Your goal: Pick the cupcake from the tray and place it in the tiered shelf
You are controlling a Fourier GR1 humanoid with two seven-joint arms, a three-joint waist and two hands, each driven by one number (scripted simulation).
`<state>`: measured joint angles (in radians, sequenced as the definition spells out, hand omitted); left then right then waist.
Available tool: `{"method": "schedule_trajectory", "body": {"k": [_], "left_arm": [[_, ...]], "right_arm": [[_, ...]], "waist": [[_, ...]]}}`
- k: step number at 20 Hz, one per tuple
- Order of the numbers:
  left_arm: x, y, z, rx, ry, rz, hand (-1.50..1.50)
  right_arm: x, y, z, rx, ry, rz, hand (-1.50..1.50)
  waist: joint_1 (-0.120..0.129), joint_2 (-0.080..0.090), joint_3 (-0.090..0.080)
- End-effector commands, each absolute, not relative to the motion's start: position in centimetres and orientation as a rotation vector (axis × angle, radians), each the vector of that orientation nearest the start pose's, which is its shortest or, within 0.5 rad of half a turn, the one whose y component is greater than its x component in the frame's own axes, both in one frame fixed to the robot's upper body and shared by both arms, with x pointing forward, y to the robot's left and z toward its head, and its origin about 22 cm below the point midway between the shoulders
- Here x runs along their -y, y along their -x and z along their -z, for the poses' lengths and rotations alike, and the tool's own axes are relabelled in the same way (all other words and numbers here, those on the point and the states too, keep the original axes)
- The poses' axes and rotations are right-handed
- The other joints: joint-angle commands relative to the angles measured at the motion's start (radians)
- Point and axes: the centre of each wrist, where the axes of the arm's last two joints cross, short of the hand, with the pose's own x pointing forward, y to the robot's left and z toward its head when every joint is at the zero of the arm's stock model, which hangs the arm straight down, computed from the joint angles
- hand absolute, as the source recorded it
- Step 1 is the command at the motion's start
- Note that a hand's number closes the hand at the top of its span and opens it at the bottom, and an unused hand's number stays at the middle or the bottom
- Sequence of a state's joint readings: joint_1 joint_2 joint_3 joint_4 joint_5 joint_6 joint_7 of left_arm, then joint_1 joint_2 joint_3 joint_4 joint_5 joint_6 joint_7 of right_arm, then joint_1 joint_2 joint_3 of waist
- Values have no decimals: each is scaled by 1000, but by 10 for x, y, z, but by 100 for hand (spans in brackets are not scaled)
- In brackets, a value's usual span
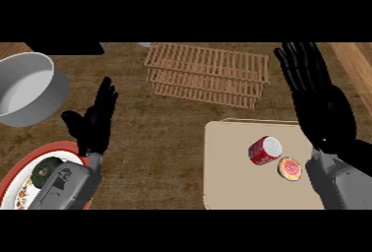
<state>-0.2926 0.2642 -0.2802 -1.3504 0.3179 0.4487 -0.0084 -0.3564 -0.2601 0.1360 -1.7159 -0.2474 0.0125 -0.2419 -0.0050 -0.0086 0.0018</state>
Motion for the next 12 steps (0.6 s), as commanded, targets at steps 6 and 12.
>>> {"method": "schedule_trajectory", "body": {"k": [6, 12], "left_arm": [[-270, -295, -56, 1670, -332, -17, 0], [-259, -254, -44, 1607, -249, -53, 0]], "right_arm": [[272, -293, -71, 1729, -117, -396, 150], [326, -265, -51, 1735, -103, -92, -150]], "waist": [[29, 7, -1], [7, 5, -1]]}}
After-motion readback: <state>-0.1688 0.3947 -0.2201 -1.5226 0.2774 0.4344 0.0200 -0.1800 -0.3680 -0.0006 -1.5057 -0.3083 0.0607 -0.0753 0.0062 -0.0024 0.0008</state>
